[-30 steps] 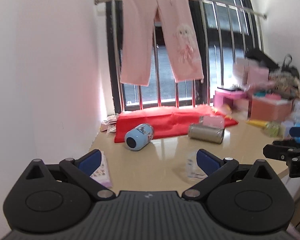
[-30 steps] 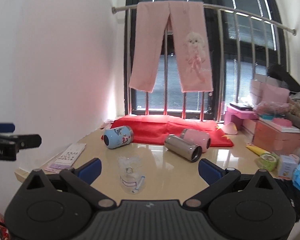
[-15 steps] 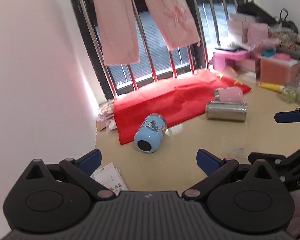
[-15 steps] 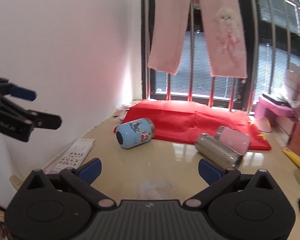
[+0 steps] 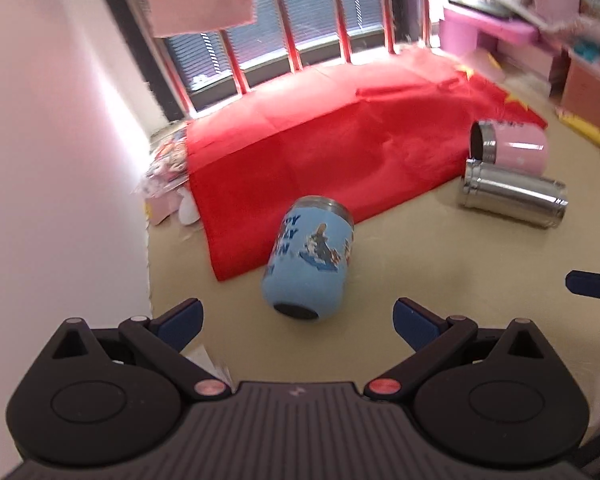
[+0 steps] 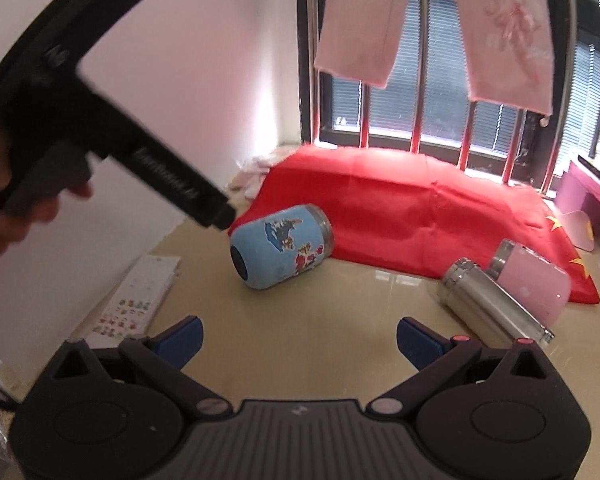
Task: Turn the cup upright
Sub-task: 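Move the left gripper to the blue cup lying on its side and grasp its body, then lift the blue cup with the left gripper and rotate its opening upward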
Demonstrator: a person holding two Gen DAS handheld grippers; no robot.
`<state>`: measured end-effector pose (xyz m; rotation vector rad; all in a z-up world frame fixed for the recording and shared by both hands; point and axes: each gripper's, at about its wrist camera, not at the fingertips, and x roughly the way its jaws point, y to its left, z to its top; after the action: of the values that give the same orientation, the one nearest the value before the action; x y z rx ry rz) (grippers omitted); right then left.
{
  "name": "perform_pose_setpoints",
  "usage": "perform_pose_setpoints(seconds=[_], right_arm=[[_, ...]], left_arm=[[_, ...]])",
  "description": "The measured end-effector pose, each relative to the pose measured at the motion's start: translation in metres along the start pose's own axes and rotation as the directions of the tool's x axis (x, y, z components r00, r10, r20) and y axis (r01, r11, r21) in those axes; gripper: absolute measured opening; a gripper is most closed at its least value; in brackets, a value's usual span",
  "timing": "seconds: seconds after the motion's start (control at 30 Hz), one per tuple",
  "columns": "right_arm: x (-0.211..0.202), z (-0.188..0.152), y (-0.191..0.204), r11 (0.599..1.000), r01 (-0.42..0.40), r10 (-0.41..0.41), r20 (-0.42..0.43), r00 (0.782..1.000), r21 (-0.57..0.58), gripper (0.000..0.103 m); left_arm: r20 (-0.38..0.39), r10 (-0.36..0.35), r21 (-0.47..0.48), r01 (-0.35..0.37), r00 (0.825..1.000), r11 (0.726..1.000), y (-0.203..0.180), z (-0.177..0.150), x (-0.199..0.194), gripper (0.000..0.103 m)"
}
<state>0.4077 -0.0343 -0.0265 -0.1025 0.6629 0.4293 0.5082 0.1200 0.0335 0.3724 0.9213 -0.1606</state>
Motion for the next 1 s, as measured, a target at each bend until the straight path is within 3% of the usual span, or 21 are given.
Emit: perform_pose_setpoints(seconds=[0.13, 0.33, 0.53, 0.6, 0.63, 0.67, 0.77, 1.0], right_arm=[[0.018, 0.012, -0.007, 1.000, 0.011, -0.010, -0.073, 0.997, 0.019, 0.103], [0.038, 0.021, -0.015, 0.998, 0.058, -0.059, -0.129, 0.990, -0.007, 0.103], [0.062, 0.028, -0.026, 0.996, 0.084, -0.087, -0.163, 0.983, -0.027, 0.103], [0.069, 0.029, -0.028, 0.996, 0.078, -0.084, -0.177, 0.981, -0.036, 0.103], [0.070, 0.028, -0.029, 0.996, 0.077, -0.083, -0.182, 0.980, -0.040, 0.103], [0.072, 0.027, -0.029, 0.996, 0.077, -0.084, -0.186, 0.979, -0.044, 0.103], [0.075, 0.025, -0.030, 0.996, 0.067, -0.076, -0.193, 0.978, -0.051, 0.103], [0.053, 0.018, -0.016, 0.996, -0.006, -0.007, -0.145, 0.989, -0.091, 0.103]], left_arm=[[-0.051, -0.062, 0.069, 0.065, 0.997, 0.995, -0.003, 0.020, 0.033, 0.103], [-0.122, -0.098, 0.143, 0.115, 0.988, 0.983, -0.011, 0.040, 0.097, 0.103], [-0.175, -0.135, 0.139, 0.160, 0.975, 0.977, -0.011, 0.046, 0.144, 0.103], [-0.207, -0.131, 0.131, 0.160, 0.970, 0.978, -0.011, 0.045, 0.158, 0.095], [-0.201, -0.094, 0.150, 0.126, 0.975, 0.981, -0.012, 0.042, 0.161, 0.084], [-0.193, -0.072, 0.159, 0.103, 0.979, 0.982, -0.011, 0.040, 0.162, 0.083], [-0.220, -0.101, 0.104, 0.127, 0.970, 0.986, -0.006, 0.035, 0.155, 0.082], [-0.202, -0.034, 0.197, 0.074, 0.979, 0.978, -0.028, 0.007, 0.116, 0.082]])
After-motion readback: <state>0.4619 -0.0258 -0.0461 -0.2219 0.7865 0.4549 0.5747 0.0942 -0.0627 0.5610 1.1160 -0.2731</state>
